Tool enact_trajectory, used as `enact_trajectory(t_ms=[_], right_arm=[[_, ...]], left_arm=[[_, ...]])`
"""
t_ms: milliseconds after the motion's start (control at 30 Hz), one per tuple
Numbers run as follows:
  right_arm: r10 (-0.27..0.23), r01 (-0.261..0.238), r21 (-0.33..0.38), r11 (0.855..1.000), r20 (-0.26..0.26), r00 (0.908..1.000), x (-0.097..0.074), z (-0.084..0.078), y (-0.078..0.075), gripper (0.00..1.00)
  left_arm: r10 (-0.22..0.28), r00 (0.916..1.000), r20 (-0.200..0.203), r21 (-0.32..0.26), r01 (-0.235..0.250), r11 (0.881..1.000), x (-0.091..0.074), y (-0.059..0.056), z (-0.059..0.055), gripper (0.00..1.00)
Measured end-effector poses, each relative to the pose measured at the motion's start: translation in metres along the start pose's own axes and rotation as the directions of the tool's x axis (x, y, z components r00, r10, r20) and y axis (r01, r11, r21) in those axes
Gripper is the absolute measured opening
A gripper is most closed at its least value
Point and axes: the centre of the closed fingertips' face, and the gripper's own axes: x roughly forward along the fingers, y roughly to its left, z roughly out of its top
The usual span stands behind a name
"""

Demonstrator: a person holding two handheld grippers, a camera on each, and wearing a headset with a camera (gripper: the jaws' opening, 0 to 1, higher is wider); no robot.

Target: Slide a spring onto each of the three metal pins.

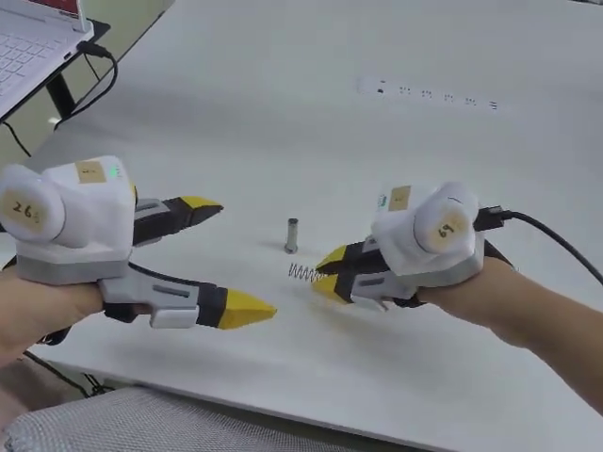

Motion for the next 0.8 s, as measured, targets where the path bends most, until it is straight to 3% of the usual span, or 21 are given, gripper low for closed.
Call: enact_trajectory(t_ms=[133,367,567,800], right_arm=[[-0.005,0.005,-0.003,1.000,0.005,1.0000,-0.008,0.000,0.002,0.08],[-0.008,0.008,-0.021,1.000,0.005,1.0000,-0.018,-0.001,0.004,0.07],[-0.002,0.002,-0.038,0.999,0.021,0.9998,-0.026,0.003,0.006,0.07],[0.028,-0.026,-0.084,0.996,0.024,0.9993,-0.032,0.007,0.014,0.07]], left_arm=[[-0.012,0.9999,0.001,0.010,0.012,1.000,0.001,-0.002,0.003,0.84],[-0.065,0.9978,-0.011,0.008,0.065,0.998,0.008,-0.013,0.001,0.70],[-0.149,0.9885,-0.029,0.003,0.149,0.989,0.018,-0.030,-0.001,0.49],[-0.186,0.9818,-0.035,0.022,0.187,0.982,0.033,-0.036,0.003,0.44]])
